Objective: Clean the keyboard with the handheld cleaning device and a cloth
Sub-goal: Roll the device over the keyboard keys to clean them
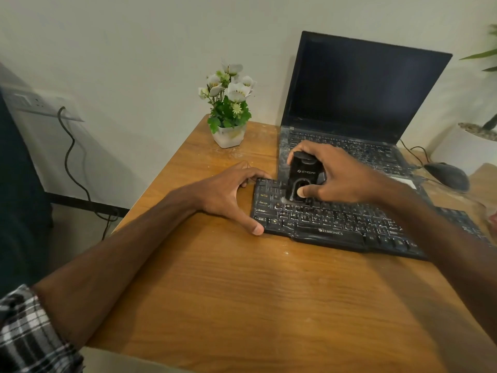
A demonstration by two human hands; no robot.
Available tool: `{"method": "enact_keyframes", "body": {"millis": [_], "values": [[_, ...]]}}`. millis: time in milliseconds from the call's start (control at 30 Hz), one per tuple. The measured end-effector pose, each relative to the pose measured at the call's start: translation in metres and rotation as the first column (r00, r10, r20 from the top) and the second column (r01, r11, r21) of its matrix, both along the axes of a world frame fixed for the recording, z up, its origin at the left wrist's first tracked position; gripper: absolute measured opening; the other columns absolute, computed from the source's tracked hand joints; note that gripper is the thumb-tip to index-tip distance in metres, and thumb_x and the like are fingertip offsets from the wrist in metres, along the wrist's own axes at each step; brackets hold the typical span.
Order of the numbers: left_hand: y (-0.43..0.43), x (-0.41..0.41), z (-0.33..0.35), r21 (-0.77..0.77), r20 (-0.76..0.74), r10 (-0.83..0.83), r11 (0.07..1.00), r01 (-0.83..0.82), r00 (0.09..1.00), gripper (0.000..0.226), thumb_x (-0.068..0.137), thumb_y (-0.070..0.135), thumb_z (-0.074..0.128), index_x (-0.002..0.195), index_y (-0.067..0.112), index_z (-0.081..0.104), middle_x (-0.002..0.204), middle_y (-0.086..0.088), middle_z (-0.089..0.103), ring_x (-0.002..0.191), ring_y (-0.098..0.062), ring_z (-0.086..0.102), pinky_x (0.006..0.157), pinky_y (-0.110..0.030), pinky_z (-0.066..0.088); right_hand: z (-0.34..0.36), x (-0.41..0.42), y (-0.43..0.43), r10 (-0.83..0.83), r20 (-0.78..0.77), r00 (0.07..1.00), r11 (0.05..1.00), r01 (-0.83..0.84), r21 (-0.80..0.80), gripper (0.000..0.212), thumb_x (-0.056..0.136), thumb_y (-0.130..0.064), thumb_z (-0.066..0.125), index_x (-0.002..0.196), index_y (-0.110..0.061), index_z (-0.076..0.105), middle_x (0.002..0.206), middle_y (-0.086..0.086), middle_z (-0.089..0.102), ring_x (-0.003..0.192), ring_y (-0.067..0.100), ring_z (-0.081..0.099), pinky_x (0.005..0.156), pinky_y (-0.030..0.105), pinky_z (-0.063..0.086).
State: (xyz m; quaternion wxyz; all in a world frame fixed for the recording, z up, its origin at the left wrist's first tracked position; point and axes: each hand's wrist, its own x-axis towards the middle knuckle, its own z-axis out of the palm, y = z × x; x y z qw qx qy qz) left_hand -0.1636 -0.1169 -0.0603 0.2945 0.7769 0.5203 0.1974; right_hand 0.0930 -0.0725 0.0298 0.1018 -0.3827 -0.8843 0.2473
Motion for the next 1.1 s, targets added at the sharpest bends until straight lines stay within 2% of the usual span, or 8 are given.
{"method": "enact_keyframes", "body": {"millis": [200,400,467,567,800,900,967,1100], "values": [[0.0,-0.001,0.0,-0.004,-0.004,0.003,1.0,-0.003,1.0,0.119,0.043,0.075,0.086,0.149,0.043,0.042,0.124,0.02,0.042,0.114,0.002,0.044,0.094,-0.021,0.041,0.021,-0.002,0.003,0.056,0.241,0.969,0.992,-0.082,0.099,0.061,0.079,-0.007,0.079,0.131,-0.016,0.048,0.112,0.002,0.061,0.098,0.016,0.063,0.075,0.023,0.054],[0.0,0.0,0.0,-0.01,-0.025,0.015,1.0,-0.016,1.0,0.122,0.043,0.076,0.085,0.151,0.042,0.038,0.124,0.023,0.041,0.112,0.004,0.042,0.09,-0.019,0.04,0.016,-0.016,-0.006,0.045,0.037,0.998,0.996,-0.048,0.071,0.063,0.076,-0.006,0.081,0.13,-0.017,0.05,0.114,0.0,0.062,0.1,0.014,0.065,0.079,0.03,0.06],[0.0,0.0,0.0,-0.002,-0.036,0.022,1.0,-0.022,0.999,0.125,0.043,0.077,0.085,0.153,0.039,0.038,0.122,0.023,0.041,0.112,0.003,0.043,0.094,-0.023,0.042,0.008,-0.018,-0.008,0.032,0.006,0.999,0.997,-0.032,0.067,0.061,0.077,-0.006,0.081,0.128,-0.018,0.05,0.114,-0.002,0.062,0.098,0.011,0.064,0.073,0.023,0.058],[0.0,-0.001,-0.001,0.003,-0.027,0.015,1.0,-0.015,1.0,0.122,0.044,0.077,0.086,0.151,0.041,0.041,0.121,0.022,0.041,0.112,0.0,0.043,0.095,-0.025,0.043,0.002,-0.012,-0.008,0.002,0.005,1.0,0.998,-0.002,0.065,0.062,0.078,-0.006,0.081,0.13,-0.019,0.05,0.113,-0.005,0.06,0.093,0.005,0.06,0.063,0.014,0.05],[0.001,0.0,-0.002,0.022,-0.014,0.007,1.0,-0.006,1.0,0.119,0.044,0.076,0.086,0.149,0.042,0.042,0.12,0.02,0.043,0.106,0.007,0.042,0.09,-0.02,0.04,0.002,0.017,-0.002,-0.046,0.03,0.998,0.999,0.045,0.023,0.061,0.077,-0.006,0.082,0.128,-0.02,0.05,0.112,-0.003,0.06,0.099,0.015,0.064,0.075,0.027,0.057],[0.001,0.0,-0.002,0.029,-0.018,0.006,1.0,-0.005,1.0,0.119,0.044,0.075,0.086,0.149,0.042,0.043,0.12,0.018,0.043,0.108,0.001,0.044,0.091,-0.022,0.042,0.014,0.014,0.001,-0.008,0.192,0.981,0.997,-0.006,0.073,0.062,0.078,-0.007,0.081,0.128,-0.02,0.048,0.11,-0.001,0.06,0.096,0.014,0.063,0.07,0.021,0.053],[0.001,0.0,-0.002,0.031,-0.018,0.004,1.0,-0.003,1.0,0.118,0.044,0.075,0.086,0.149,0.042,0.043,0.12,0.019,0.043,0.108,0.001,0.043,0.09,-0.021,0.042,0.023,0.006,0.0,0.008,0.266,0.964,0.991,-0.043,0.125,0.06,0.076,-0.006,0.081,0.126,-0.02,0.049,0.106,-0.001,0.061,0.093,0.015,0.064,0.07,0.026,0.057],[0.0,0.0,-0.002,0.022,-0.01,0.008,1.0,-0.007,1.0,0.117,0.044,0.075,0.087,0.148,0.043,0.043,0.122,0.02,0.043,0.109,0.003,0.043,0.09,-0.021,0.041,0.021,-0.006,-0.003,0.015,0.119,0.993,0.988,-0.033,0.154,0.063,0.075,-0.007,0.082,0.127,-0.02,0.05,0.109,-0.002,0.061,0.094,0.013,0.064,0.073,0.032,0.061]]}}
